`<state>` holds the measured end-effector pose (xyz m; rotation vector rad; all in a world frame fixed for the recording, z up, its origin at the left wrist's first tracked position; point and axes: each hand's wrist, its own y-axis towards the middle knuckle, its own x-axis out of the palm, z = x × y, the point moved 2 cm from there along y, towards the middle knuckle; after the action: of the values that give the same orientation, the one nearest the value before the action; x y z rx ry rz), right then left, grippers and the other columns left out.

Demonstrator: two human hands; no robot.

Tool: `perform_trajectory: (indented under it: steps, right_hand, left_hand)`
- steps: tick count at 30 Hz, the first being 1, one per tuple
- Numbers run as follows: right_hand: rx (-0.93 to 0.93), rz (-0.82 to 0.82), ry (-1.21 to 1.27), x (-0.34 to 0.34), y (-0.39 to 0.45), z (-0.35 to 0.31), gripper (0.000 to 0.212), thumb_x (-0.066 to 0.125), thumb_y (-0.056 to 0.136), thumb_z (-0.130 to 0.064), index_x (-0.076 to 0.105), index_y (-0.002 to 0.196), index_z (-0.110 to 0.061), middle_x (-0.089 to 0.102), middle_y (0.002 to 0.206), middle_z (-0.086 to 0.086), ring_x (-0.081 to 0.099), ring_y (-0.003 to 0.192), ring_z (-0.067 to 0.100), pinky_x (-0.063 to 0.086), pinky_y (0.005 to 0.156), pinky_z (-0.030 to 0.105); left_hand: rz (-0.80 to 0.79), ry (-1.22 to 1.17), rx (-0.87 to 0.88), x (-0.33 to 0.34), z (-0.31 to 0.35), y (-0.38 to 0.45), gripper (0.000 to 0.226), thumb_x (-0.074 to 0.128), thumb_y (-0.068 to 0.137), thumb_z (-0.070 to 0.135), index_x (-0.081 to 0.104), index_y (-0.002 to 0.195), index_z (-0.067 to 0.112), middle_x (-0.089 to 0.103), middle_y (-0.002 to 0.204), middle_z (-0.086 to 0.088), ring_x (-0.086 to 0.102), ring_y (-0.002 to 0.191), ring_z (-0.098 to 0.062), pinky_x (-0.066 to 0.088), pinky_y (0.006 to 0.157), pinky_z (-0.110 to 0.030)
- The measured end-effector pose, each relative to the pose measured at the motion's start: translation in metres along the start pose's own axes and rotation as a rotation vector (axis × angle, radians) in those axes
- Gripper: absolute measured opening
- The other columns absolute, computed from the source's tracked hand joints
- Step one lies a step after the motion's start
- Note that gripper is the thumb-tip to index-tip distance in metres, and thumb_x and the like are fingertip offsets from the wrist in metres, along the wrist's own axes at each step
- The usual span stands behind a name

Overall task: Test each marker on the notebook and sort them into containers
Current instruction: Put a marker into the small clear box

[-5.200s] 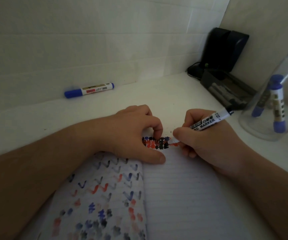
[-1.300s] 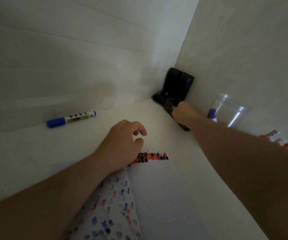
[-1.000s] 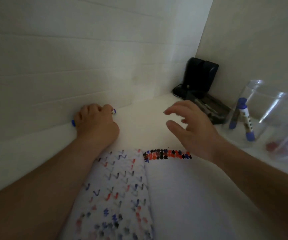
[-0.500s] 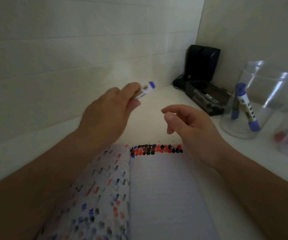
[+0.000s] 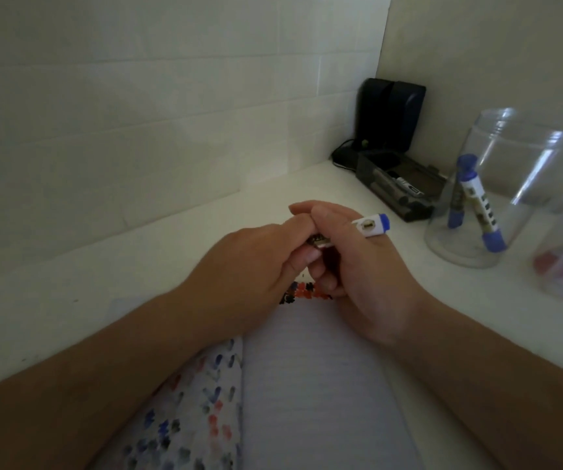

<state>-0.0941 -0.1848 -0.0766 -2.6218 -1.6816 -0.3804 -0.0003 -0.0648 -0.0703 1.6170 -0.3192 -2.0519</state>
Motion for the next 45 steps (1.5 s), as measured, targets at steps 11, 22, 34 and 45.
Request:
perform_trajectory:
  steps: [11,22,34,45]
  right_hand:
    - [0.034,-0.024,0.035,0.001,0.001,0.004,0.041,0.050,0.101,-0.044,0.075,0.108,-0.013,0.053,0.065,0.005,0.048,0.055,0.011,0.037,0.046,0.021]
    - [0.036,0.004,0.006,-0.019,0.003,-0.009,0.030,0.045,0.105,-0.024,0.073,0.113,-0.023,0.054,0.067,0.005,0.044,0.055,0.015,0.033,0.046,0.026]
    - [0.097,-0.099,-0.378,-0.024,-0.002,-0.005,0.024,0.074,0.086,-0.005,0.057,0.071,-0.014,0.051,0.057,0.009,0.041,0.047,0.016,0.034,0.042,0.023]
    - [0.078,0.109,-0.638,-0.017,-0.003,0.005,0.035,0.076,0.080,-0.012,0.045,0.071,0.002,0.059,0.073,0.034,0.052,0.056,0.026,0.041,0.051,0.035]
  left_hand:
    - [0.007,-0.107,0.017,0.000,0.001,0.001,0.030,0.037,0.107,0.036,0.057,0.126,0.023,0.065,0.082,0.015,0.052,0.061,0.006,0.038,0.060,-0.013]
    - [-0.052,-0.202,-0.197,-0.011,-0.017,-0.002,0.045,0.035,0.094,0.069,0.038,0.131,0.044,0.063,0.075,0.004,0.057,0.060,-0.007,0.045,0.057,-0.028]
    - [-0.533,-0.206,-0.250,-0.008,-0.038,-0.009,0.060,0.077,0.061,0.077,0.053,0.112,0.057,0.039,0.117,0.018,0.043,0.111,-0.003,0.048,0.097,-0.037]
    - [-0.558,-0.138,-0.243,-0.004,-0.040,-0.006,0.059,0.074,0.058,0.082,0.053,0.109,0.059,0.038,0.115,0.015,0.042,0.112,-0.008,0.047,0.097,-0.038]
